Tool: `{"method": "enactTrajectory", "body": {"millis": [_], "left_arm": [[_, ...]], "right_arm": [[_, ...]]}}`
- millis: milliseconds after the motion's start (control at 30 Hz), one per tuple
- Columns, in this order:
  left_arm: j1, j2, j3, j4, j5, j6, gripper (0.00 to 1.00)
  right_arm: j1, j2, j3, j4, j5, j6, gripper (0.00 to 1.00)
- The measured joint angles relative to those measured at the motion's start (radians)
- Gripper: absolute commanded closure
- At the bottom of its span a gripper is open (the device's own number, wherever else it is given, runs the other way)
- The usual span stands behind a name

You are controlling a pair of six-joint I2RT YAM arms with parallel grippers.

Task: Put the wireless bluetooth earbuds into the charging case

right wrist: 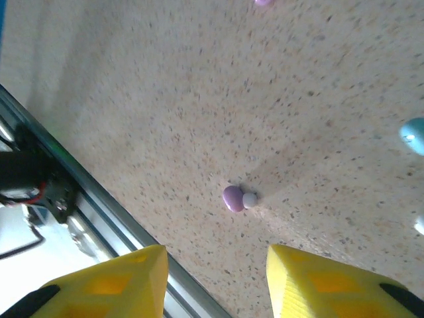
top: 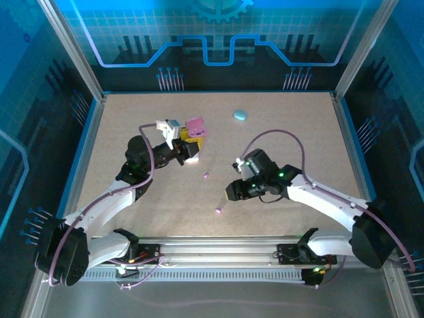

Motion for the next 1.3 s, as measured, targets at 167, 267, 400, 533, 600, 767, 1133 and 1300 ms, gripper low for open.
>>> {"method": "enactTrajectory", "body": {"millis": [167, 267, 400, 533, 600, 767, 1133, 1300], "left_arm": [[0.003, -0.018, -0.008, -0.007, -0.045, 0.004, 0.71], [0.010, -0.034, -0.015, -0.010, -0.071, 0.011, 0.71], [0.026, -0.051, -0.021, -0.027, -0.104, 0.014, 0.71], [0.032, -0.056, -0.021, -0.039, -0.119, 0.016, 0.71], [0.033, -0.058, -0.021, -0.045, -0.123, 0.018, 0.71], [0.033, -0.066, -0.021, -0.052, -0.123, 0.019, 0.70], [0.033, -0.068, -0.021, -0.053, -0.122, 0.019, 0.70], [0.033, -0.068, -0.021, -0.053, -0.122, 0.019, 0.70]], "right_arm": [[0.111, 0.181, 0.079, -0.026, 0.058, -0.078, 0.56], [0.155, 0.248, 0.132, -0.057, 0.100, -0.129, 0.56], [0.216, 0.352, 0.211, -0.090, 0.148, -0.197, 0.55], [0.241, 0.418, 0.266, -0.129, 0.185, -0.248, 0.56], [0.247, 0.446, 0.290, -0.148, 0.200, -0.266, 0.56], [0.249, 0.493, 0.332, -0.187, 0.232, -0.306, 0.56], [0.250, 0.579, 0.387, -0.243, 0.245, -0.357, 0.62], [0.254, 0.598, 0.398, -0.264, 0.243, -0.366, 0.65]]}}
